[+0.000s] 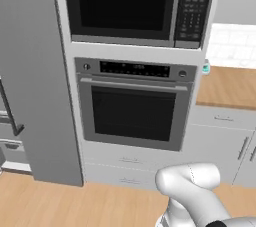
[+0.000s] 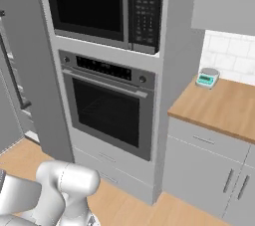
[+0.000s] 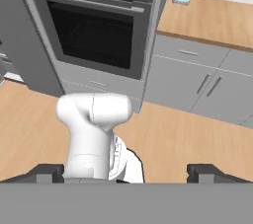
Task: Take the meat container that has the fish and place it on the second highest rack of the freezer. Then take the vegetable container that has the tomato and sweet potato and place it on the highest rack of the freezer.
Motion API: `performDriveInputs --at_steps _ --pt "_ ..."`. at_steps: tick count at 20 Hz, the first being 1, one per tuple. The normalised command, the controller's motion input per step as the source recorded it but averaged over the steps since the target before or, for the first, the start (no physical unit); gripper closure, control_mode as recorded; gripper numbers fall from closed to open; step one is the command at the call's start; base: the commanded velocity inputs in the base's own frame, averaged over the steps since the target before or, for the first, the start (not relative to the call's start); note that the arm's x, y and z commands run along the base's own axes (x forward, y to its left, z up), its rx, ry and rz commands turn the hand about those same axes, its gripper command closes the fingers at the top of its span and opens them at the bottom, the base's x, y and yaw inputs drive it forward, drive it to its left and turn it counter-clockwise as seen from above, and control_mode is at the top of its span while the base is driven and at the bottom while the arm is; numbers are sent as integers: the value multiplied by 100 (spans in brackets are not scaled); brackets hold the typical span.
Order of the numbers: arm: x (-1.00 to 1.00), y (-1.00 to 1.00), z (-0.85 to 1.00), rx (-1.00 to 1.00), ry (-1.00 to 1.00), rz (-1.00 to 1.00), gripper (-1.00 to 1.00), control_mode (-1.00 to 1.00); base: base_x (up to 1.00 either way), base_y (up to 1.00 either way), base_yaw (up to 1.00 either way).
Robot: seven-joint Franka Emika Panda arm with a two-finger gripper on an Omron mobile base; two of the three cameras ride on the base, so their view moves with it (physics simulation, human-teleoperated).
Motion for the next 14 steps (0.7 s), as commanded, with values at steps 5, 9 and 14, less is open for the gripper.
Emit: performDriveInputs --at_steps 5,9,14 --pt "0 0 0 0 0 0 -100 100 26 -83 -1" --pt "0 0 0 0 0 0 -100 100 47 -76 -4" --pt "0 0 0 0 0 0 -100 100 15 -70 -1"
